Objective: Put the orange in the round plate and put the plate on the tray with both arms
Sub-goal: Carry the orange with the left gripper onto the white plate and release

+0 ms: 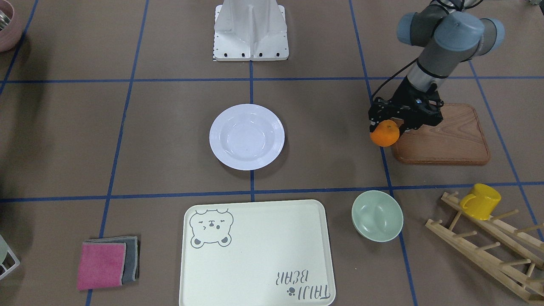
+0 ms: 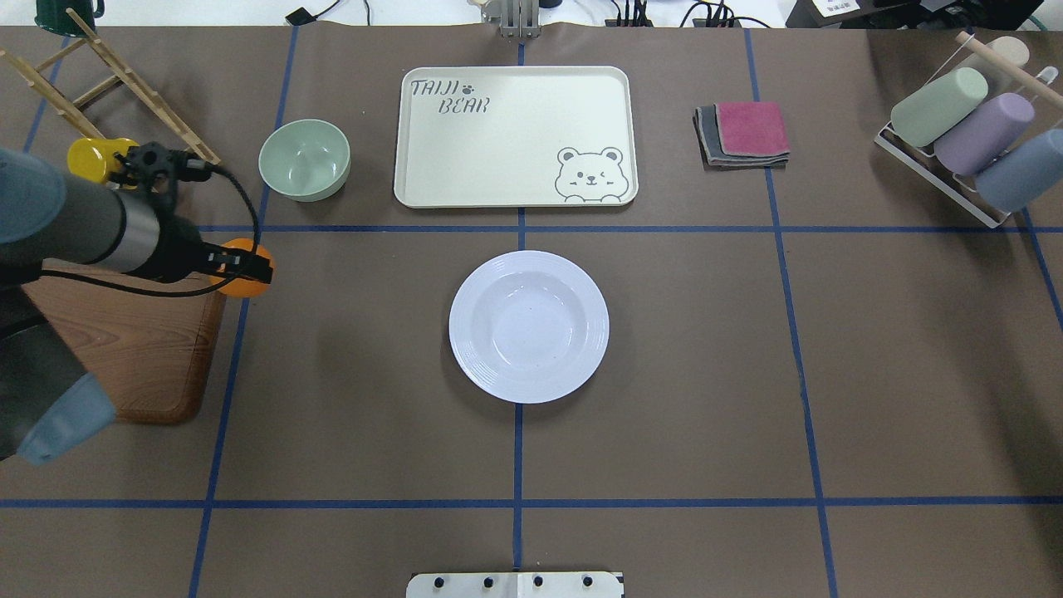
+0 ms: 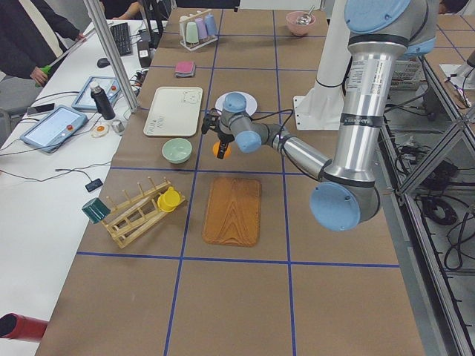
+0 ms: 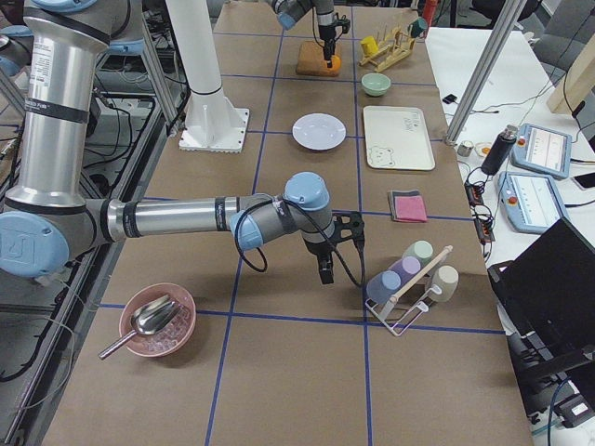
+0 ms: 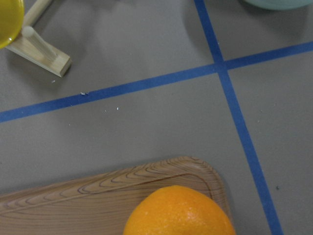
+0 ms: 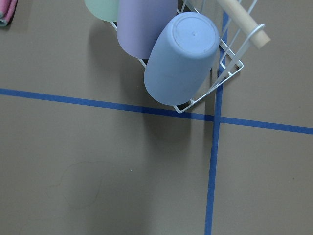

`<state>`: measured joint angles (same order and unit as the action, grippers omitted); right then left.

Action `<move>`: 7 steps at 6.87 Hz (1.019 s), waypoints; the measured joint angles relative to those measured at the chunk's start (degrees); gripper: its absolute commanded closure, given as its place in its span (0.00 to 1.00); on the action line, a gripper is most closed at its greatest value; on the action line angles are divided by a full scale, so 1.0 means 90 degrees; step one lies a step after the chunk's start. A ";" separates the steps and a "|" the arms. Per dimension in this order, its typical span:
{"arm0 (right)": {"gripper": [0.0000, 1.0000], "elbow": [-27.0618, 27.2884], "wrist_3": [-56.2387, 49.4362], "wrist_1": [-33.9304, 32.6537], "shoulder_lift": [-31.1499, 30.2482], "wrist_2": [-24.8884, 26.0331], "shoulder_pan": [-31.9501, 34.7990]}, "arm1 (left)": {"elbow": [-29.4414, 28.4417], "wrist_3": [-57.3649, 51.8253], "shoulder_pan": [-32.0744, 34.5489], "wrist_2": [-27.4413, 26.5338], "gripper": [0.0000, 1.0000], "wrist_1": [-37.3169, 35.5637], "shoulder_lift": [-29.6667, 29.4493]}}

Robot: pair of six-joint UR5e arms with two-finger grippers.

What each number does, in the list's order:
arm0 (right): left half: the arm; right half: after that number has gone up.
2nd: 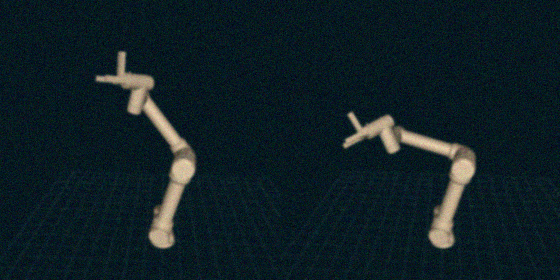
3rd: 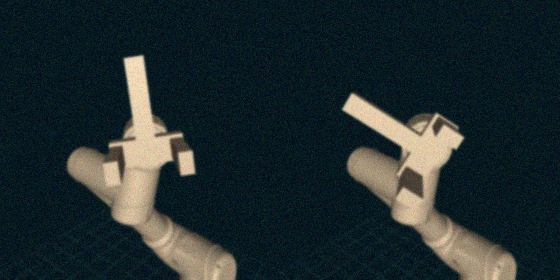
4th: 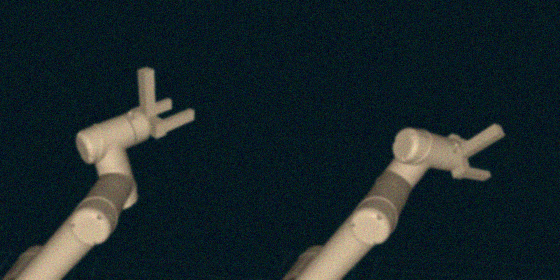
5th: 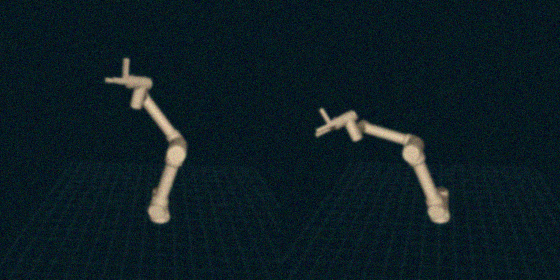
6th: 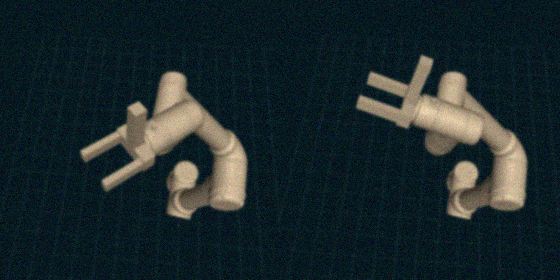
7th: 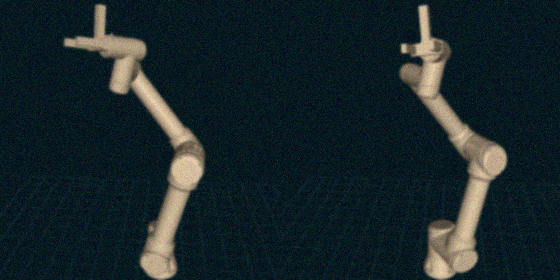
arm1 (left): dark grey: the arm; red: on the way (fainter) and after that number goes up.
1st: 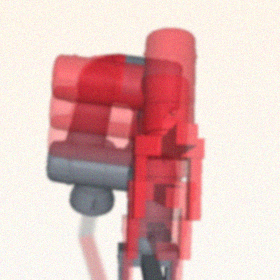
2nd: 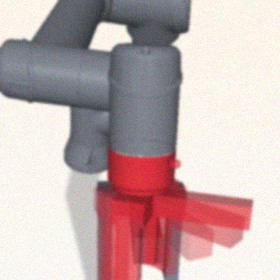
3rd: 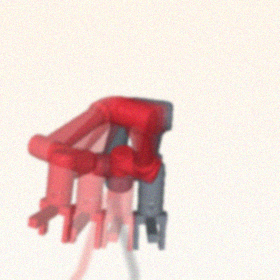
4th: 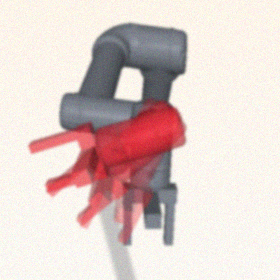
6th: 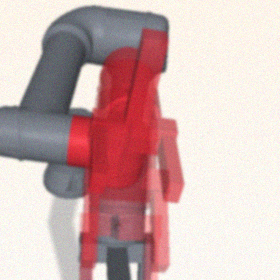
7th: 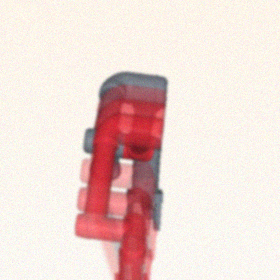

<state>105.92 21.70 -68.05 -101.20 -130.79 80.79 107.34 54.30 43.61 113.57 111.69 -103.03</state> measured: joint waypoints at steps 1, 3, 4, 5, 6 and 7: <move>0.00 0.0001 0.0696 0.0338 0.0016 -0.0026 -0.0157 | -0.0007 0.0393 -0.0356 -0.0202 1.00 -0.0839 -0.0811; 0.00 0.0014 0.1871 0.0989 0.0072 -0.0025 -0.0557 | -0.0391 0.1333 -0.1167 -0.0833 1.00 -0.1985 -0.2275; 0.00 0.0021 0.2190 0.1166 0.0116 -0.0021 -0.0696 | -0.0953 0.1761 -0.1544 -0.1215 1.00 -0.2135 -0.2939; 0.00 0.0028 0.2482 0.1292 0.0198 -0.0015 -0.0828 | -0.1622 0.2072 -0.1838 -0.1529 0.90 -0.2123 -0.3515; 0.00 0.0033 0.2754 0.1353 0.0308 -0.0004 -0.0958 | -0.2122 0.2230 -0.2023 -0.1696 0.17 -0.1970 -0.3843; 0.00 0.0053 0.3009 0.1380 0.0430 0.0009 -0.1096 | -0.2440 0.2293 -0.2142 -0.1791 0.01 -0.1723 -0.3966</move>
<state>106.40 48.78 -55.63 -97.33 -130.70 70.93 85.38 74.94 24.33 97.44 96.18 -138.72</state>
